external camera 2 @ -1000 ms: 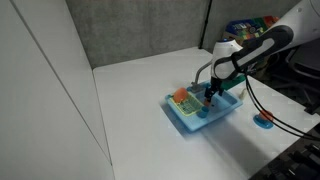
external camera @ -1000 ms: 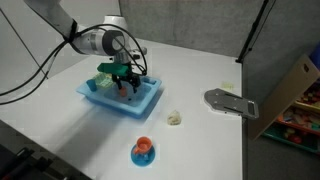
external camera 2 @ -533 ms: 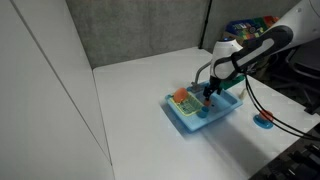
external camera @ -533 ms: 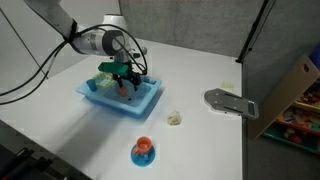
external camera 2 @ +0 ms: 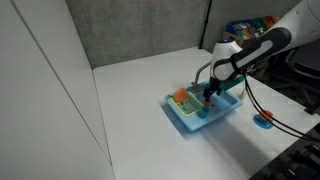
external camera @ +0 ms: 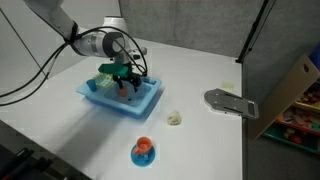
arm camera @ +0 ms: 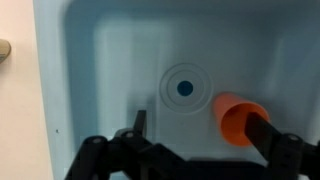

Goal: Move the orange cup from the sink to beside the sink

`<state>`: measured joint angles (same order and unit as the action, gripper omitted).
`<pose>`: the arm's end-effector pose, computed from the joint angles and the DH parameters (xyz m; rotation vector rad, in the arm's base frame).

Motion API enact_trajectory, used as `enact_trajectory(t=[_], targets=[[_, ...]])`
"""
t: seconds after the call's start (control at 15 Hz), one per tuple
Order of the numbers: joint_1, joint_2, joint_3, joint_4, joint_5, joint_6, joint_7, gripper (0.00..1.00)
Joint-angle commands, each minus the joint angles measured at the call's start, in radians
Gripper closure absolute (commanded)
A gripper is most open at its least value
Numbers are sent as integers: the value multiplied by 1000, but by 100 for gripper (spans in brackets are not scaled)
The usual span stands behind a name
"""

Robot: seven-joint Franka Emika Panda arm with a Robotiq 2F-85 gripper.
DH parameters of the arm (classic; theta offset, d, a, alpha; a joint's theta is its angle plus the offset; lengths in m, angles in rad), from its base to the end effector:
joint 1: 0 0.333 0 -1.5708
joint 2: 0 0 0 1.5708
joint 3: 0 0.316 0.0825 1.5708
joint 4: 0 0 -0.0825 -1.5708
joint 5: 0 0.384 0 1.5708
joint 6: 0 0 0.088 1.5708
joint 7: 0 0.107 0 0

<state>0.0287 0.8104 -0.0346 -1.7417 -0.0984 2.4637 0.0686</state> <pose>0.6462 -0.0025 0.1036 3.0522 0.0222 -0.1312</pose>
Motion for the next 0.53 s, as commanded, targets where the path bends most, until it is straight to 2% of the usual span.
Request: enact_trajectory(t=[0.0, 0.47], targets=[[-7, 12, 4, 31, 12, -8, -21, 0], [8, 6, -5, 8, 3, 31, -2, 0]])
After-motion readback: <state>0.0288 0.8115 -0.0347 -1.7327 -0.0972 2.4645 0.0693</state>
